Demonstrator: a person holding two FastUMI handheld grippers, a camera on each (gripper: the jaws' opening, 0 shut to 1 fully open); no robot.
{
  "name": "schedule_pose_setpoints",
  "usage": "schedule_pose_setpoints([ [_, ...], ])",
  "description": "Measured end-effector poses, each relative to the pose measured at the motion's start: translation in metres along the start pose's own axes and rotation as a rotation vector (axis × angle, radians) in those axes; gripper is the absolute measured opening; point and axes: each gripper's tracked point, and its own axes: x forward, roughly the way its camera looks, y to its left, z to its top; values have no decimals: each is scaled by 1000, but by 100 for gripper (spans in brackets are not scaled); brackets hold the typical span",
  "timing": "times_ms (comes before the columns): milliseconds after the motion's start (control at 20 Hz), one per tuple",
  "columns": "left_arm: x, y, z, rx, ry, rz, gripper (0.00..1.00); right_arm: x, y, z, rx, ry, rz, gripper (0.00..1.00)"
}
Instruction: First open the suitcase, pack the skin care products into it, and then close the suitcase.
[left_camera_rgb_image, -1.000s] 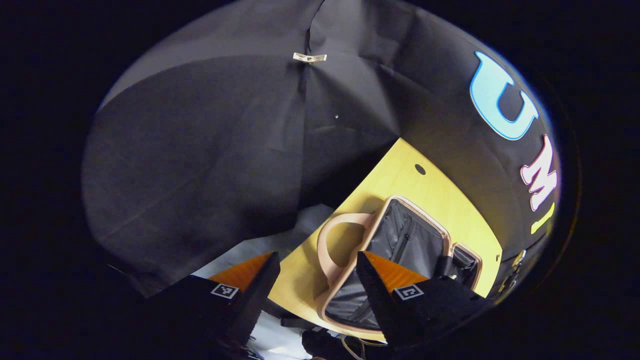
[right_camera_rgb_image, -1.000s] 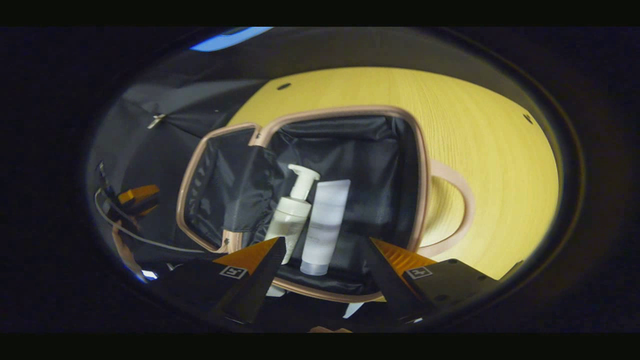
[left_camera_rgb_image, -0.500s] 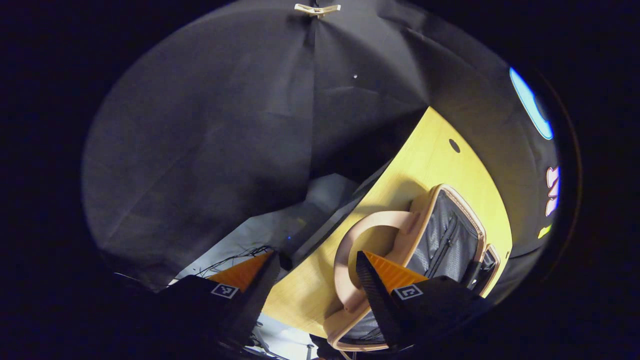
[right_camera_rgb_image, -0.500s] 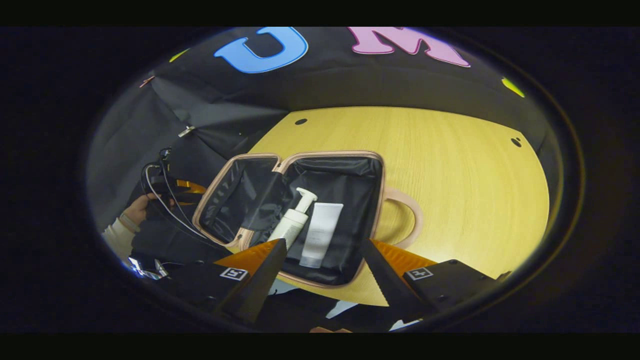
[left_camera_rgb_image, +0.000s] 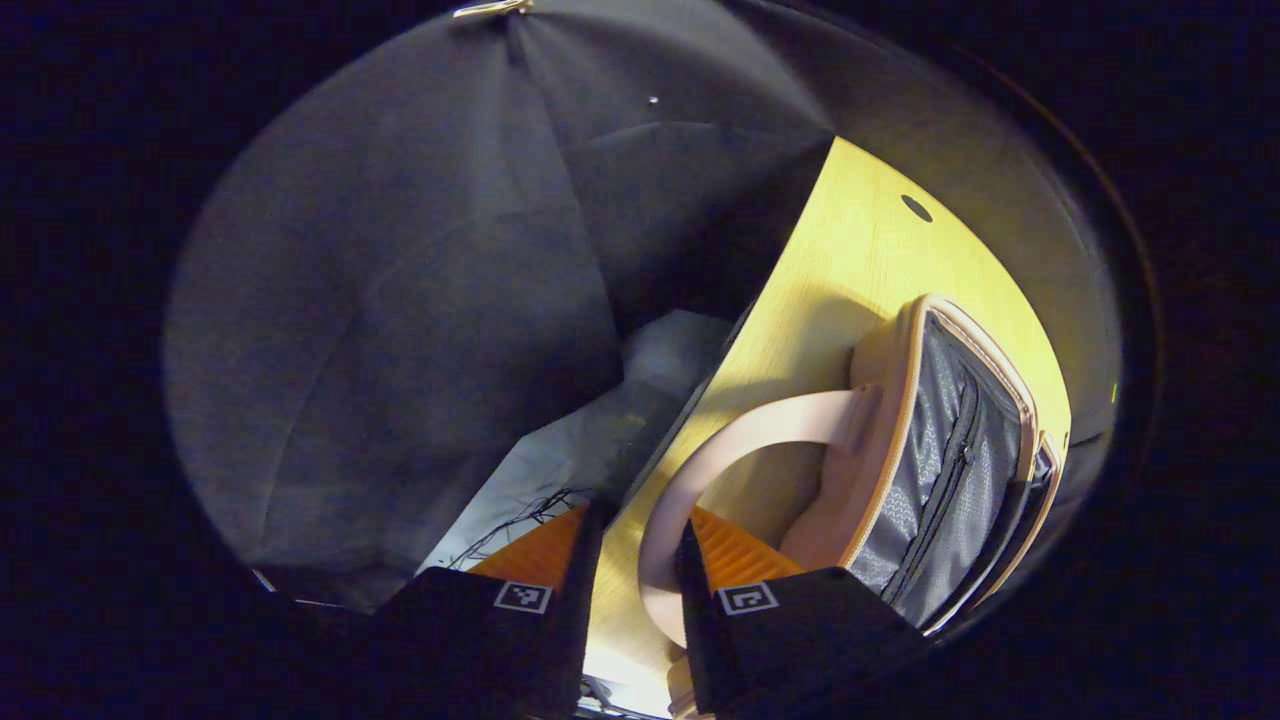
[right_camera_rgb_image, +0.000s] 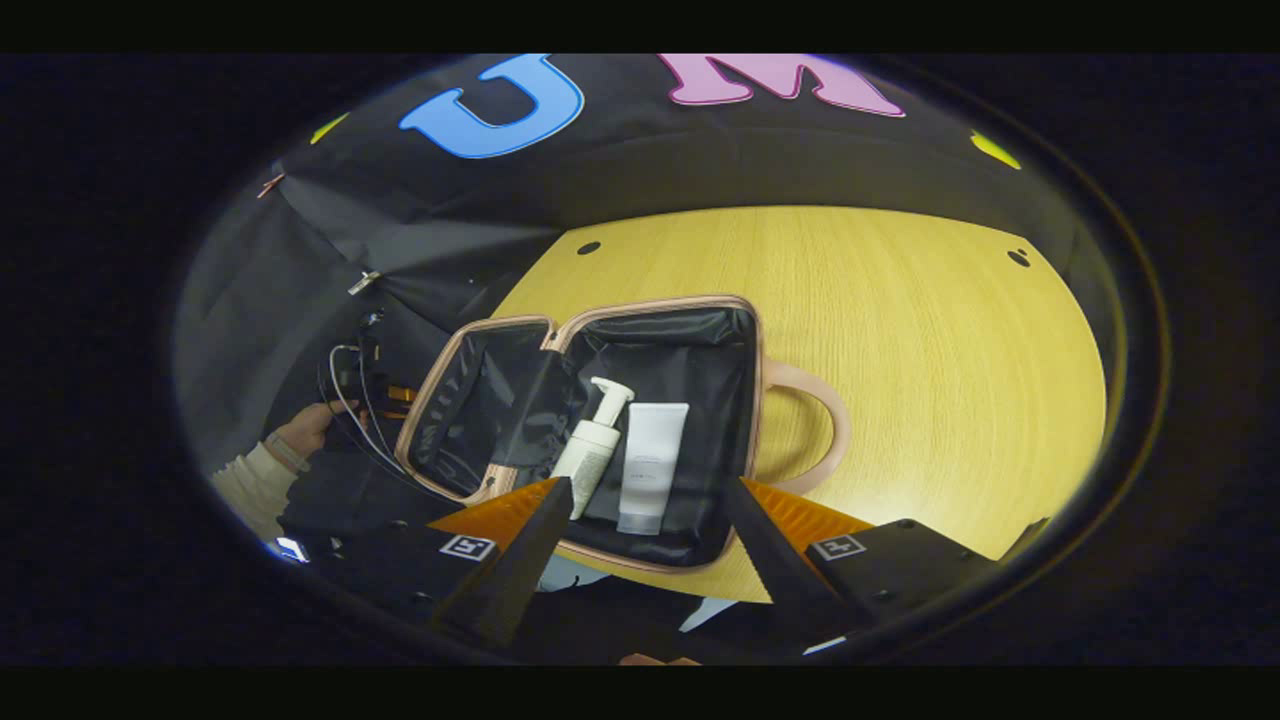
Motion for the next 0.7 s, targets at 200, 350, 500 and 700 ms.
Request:
schedule_pose_setpoints([
  [200, -21, -10, 11, 24, -34, -32, 15, -4, -10, 1, 15, -6, -6, 98],
  [350, -42, -18, 17, 23, -81, -76, 12, -7, -14, 5, 11, -25, -4, 98],
  [500, -78, -29, 32, 58, -151, -119, 11, -13, -15, 11, 24, -47, 6, 98],
  [700, -138, -59, 45, 135, -258, -172, 10, -22, -17, 20, 9, -83, 13, 98],
])
